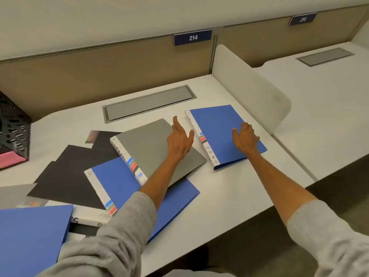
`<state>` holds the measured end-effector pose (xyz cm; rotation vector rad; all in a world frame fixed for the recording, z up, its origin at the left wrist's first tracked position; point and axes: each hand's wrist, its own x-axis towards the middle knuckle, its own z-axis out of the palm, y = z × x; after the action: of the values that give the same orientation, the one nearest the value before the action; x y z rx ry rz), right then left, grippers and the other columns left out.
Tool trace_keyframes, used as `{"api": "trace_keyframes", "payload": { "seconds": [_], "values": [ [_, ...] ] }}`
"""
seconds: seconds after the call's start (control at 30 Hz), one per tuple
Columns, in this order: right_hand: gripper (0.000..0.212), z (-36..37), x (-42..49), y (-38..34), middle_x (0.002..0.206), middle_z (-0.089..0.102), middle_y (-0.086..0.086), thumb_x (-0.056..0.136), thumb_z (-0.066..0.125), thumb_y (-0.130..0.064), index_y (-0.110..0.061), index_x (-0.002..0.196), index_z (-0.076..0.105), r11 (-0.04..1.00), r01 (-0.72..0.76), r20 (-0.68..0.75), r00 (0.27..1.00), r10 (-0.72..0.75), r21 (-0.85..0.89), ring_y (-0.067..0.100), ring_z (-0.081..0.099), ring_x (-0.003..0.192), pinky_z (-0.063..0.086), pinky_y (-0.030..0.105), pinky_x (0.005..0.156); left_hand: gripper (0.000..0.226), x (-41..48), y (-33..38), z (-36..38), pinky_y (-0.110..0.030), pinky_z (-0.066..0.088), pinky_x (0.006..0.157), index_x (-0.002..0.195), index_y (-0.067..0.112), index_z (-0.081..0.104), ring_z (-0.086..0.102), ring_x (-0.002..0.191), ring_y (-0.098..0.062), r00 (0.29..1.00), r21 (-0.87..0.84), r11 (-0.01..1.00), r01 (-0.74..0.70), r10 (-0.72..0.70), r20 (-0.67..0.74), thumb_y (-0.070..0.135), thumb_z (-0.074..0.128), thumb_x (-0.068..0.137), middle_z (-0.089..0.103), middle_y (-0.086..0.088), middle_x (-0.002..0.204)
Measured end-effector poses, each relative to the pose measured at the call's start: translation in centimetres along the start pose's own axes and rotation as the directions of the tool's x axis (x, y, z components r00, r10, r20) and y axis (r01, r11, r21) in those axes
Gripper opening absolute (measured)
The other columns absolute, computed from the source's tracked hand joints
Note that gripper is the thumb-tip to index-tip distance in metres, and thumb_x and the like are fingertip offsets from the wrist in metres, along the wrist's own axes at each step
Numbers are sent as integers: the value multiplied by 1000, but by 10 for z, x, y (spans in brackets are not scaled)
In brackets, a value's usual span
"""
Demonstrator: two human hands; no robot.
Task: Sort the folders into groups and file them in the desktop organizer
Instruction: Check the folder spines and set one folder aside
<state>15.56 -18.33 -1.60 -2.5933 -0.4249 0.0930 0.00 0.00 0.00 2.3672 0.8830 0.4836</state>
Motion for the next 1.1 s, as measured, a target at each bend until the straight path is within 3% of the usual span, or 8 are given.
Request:
{"api": "trace_keyframes", "payload": {
  "seconds": [0.2,0.37,0.53,0.67,0.77,0.87,1.0,1.1],
  "values": [
    [60,-8,16,44,137,44,16,93,54,-41,-3,137,37,983,-180,73,980,183,-35,34,41,128,30,55,102,75,0,32,33,-38,43,76,141,3,22,60,105,-36,979,12,992,123,-123,163,49,54,91,51,-14,129],
    [83,-8,23,70,143,38,18,86,57,-59,-2,141,33,940,-320,134,932,335,-121,34,34,135,30,55,105,85,5,37,66,-42,50,91,133,2,37,55,115,-30,867,3,925,380,-357,346,61,65,78,51,-12,131],
    [86,-5,24,70,142,38,19,83,59,-63,0,138,38,941,-309,127,937,326,-140,35,32,133,32,52,104,77,2,53,85,-37,49,86,130,3,36,53,114,-32,788,-206,782,588,-497,364,39,75,75,43,-15,133],
    [92,-7,27,70,139,39,19,77,65,-67,-1,136,41,936,-315,150,929,338,-158,36,34,131,35,50,102,65,0,58,98,-45,54,86,110,7,39,59,102,-33,760,-317,693,648,-560,330,31,80,66,57,-14,117],
    [98,-12,34,76,137,43,19,69,70,-70,-3,135,41,923,-365,197,902,383,-125,37,38,130,36,50,103,70,5,54,98,-46,60,75,105,6,47,68,84,-29,713,-500,518,694,-593,375,31,83,50,67,-9,103],
    [104,-15,38,82,130,51,17,59,74,-74,-4,130,42,910,-414,227,884,409,-30,37,46,124,40,52,101,59,2,61,92,-44,62,65,104,8,57,72,73,-27,700,-633,368,682,-579,418,21,86,55,71,-8,97],
    [110,-12,51,97,108,60,8,32,71,-87,-9,107,55,881,-471,310,844,437,43,32,56,103,45,46,87,54,5,71,87,-43,62,64,105,11,59,73,74,-27,734,-687,359,632,-562,381,22,86,59,72,-6,98],
    [82,-25,54,87,104,59,7,54,84,-65,-7,103,52,852,-478,373,846,381,215,27,56,94,47,38,79,52,14,76,78,-40,62,64,105,11,61,72,75,-25,753,-697,383,607,-558,349,24,87,61,72,-5,100]
  ]
}}
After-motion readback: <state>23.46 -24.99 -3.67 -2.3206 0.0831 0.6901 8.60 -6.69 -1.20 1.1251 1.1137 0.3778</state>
